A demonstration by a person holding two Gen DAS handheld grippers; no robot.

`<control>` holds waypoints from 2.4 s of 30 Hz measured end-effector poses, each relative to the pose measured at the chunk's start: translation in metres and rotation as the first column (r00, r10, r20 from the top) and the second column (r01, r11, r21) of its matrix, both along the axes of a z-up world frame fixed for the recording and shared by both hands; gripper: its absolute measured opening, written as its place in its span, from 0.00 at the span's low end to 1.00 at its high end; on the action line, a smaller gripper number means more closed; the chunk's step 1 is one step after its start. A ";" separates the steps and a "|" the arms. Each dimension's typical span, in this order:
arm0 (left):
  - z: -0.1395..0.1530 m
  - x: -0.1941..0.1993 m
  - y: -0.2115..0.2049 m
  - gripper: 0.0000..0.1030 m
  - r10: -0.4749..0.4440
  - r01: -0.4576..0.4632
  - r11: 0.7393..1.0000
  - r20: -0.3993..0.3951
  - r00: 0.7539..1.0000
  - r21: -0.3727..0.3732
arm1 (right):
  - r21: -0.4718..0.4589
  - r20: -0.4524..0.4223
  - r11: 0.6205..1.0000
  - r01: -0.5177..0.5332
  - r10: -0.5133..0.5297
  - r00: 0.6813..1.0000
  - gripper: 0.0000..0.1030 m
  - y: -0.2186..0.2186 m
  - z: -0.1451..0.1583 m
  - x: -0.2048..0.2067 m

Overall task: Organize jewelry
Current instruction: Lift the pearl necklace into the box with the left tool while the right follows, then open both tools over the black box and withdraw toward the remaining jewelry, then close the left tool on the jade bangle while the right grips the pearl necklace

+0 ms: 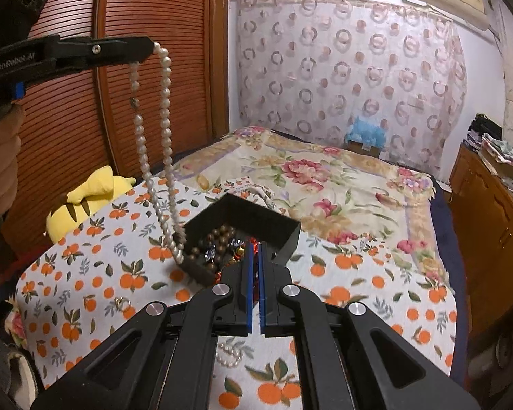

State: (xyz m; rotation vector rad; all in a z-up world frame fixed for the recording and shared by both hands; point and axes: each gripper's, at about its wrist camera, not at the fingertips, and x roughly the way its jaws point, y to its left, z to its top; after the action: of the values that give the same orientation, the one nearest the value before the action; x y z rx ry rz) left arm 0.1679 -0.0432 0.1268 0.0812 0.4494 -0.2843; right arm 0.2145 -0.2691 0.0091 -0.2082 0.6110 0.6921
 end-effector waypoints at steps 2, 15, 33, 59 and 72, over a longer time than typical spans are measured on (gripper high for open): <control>-0.003 0.007 0.002 0.06 0.006 -0.006 1.000 -0.010 1.000 -0.001 | 0.001 -0.001 1.000 -0.008 0.008 1.000 0.03 0.004 0.001 0.007; -0.001 0.028 0.012 0.06 0.014 -0.014 1.000 -0.009 1.000 -0.015 | 0.006 -0.019 1.000 -0.022 0.022 1.000 0.03 0.015 -0.008 0.033; -0.142 0.034 0.030 0.17 0.054 -0.057 0.998 -0.290 0.956 -0.004 | 0.033 -0.091 0.999 -0.040 0.043 0.995 0.03 0.051 -0.040 0.062; -0.178 -0.071 0.028 0.43 0.079 -0.087 0.996 -0.306 0.949 -0.015 | -0.050 -0.137 0.999 0.018 -0.024 0.990 0.23 -0.005 -0.076 -0.012; -0.199 -0.078 0.013 0.43 0.041 -0.046 0.999 -0.369 0.928 -0.002 | -0.143 -0.250 0.988 -0.064 0.026 0.968 0.23 0.001 -0.121 -0.019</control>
State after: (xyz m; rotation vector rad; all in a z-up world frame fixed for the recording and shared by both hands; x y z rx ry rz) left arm 0.0894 -0.0304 -0.0722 0.0058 0.8241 -0.2586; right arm 0.1951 -0.2681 -0.1115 -0.2787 0.9013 0.7224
